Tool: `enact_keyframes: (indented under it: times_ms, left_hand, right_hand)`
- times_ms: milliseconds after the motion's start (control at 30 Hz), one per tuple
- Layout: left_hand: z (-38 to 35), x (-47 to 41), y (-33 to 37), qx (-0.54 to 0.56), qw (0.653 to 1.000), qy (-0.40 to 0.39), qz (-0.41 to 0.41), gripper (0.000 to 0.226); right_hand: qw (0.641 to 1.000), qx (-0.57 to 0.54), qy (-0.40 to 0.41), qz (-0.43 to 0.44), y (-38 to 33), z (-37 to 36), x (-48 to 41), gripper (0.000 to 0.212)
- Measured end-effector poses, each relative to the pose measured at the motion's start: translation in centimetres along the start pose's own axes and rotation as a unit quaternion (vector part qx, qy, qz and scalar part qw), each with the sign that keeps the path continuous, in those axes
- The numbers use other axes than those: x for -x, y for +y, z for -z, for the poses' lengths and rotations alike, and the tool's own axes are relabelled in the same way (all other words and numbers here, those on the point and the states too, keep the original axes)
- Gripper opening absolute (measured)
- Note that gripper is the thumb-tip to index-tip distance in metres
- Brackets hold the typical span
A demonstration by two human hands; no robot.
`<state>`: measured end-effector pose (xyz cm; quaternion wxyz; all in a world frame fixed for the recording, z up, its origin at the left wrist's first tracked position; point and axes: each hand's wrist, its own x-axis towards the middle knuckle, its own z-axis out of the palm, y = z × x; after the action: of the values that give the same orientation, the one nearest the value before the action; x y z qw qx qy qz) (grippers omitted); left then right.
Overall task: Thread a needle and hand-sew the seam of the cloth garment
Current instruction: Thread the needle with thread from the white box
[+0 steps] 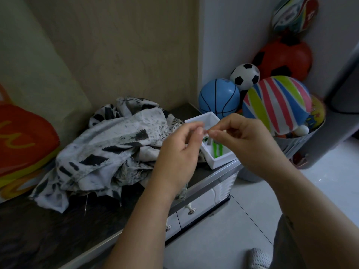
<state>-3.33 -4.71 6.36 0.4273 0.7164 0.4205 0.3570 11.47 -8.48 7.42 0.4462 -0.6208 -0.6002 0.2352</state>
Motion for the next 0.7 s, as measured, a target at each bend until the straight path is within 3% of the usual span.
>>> enact_keyframes:
  times_ms: [100, 167, 267, 367, 433, 533, 567, 700]
  left_hand:
    - [-1.2, 0.2, 0.2, 0.127, 0.986, -0.073, 0.081, 0.030]
    - [-1.8, 0.2, 0.6, 0.236, 0.963, -0.040, 0.124, 0.031]
    - [-2.2, -0.2, 1.2, 0.445, 0.878, 0.001, 0.178, 0.028]
    - [-2.6, -0.2, 1.1, 0.501, 0.844, 0.045, 0.187, 0.023]
    - [-2.7, 0.0, 1.1, 0.468, 0.862, 0.060, 0.184, 0.022]
    - [-2.6, 0.3, 0.8, 0.236, 0.962, 0.075, 0.115, 0.022]
    - [-2.5, 0.4, 0.6, 0.163, 0.980, 0.076, 0.080, 0.022]
    - [-2.3, 0.3, 0.1, 0.025, 0.998, 0.043, 0.023, 0.023]
  right_hand:
    - [0.999, -0.036, 0.023, 0.002, 0.0, -0.1, -0.1, 0.004]
    - [0.998, -0.044, 0.049, -0.008, 0.4, -0.2, -0.2, 0.006]
    - [0.997, -0.038, 0.065, -0.015, 0.9, -0.7, -0.3, 0.012]
    - [0.999, -0.014, 0.052, -0.006, 0.7, -1.0, -0.1, 0.011]
    - [0.999, 0.015, 0.044, 0.009, 0.5, -1.1, -0.1, 0.009]
    - [0.997, 0.052, 0.043, 0.024, 0.4, -0.9, -0.2, 0.009]
    - [0.997, 0.063, 0.043, 0.028, 0.3, -0.8, -0.2, 0.009]
    - [0.994, 0.089, 0.046, 0.039, 0.3, -0.5, -0.3, 0.009]
